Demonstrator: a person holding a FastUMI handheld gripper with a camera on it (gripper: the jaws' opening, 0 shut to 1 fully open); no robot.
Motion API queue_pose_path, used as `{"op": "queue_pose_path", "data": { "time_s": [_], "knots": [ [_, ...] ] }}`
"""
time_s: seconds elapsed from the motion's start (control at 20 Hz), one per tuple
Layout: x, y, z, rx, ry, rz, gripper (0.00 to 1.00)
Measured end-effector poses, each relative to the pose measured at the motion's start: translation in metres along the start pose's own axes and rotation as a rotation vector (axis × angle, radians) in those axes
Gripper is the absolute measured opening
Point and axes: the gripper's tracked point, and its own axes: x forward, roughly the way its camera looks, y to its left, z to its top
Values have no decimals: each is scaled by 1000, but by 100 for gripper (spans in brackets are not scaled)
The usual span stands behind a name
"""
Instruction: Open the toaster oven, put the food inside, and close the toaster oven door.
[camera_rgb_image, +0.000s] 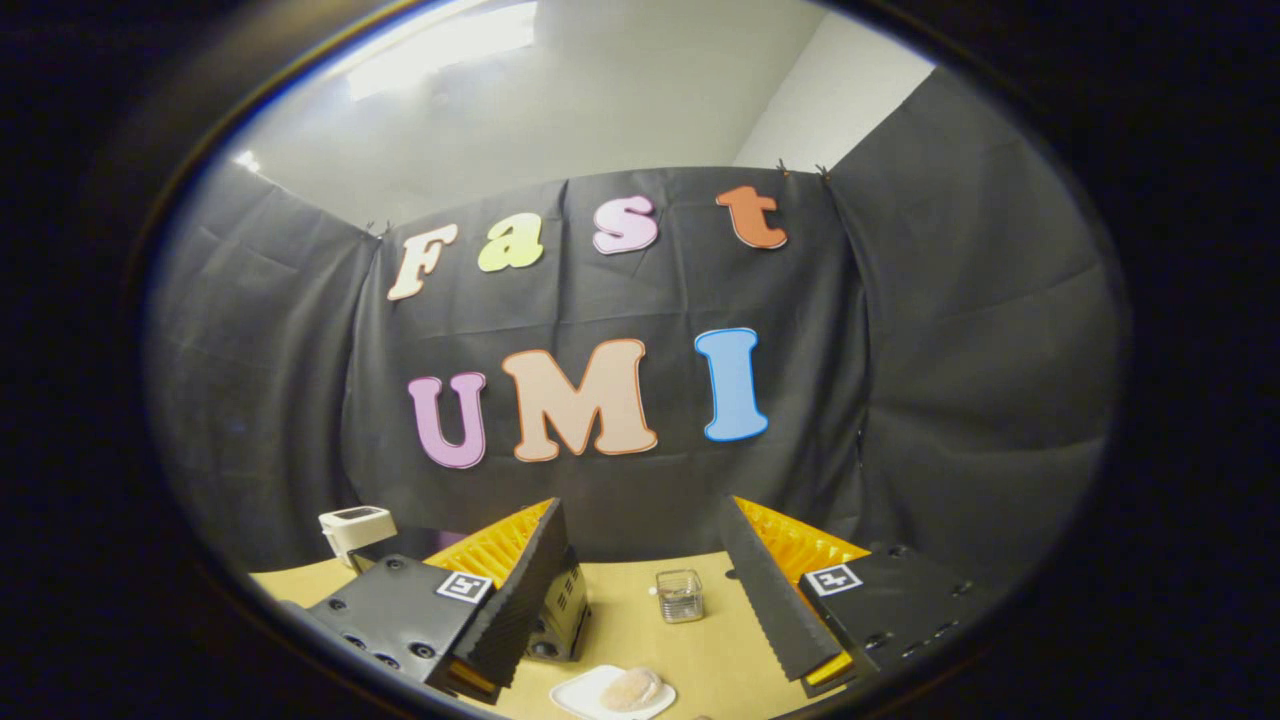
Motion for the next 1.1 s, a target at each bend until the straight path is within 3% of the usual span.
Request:
{"op": "queue_pose_path", "data": {
  "time_s": [1.1],
  "knots": [
    [-8, -9, -16, 5, 3, -11, 97]
  ]
}}
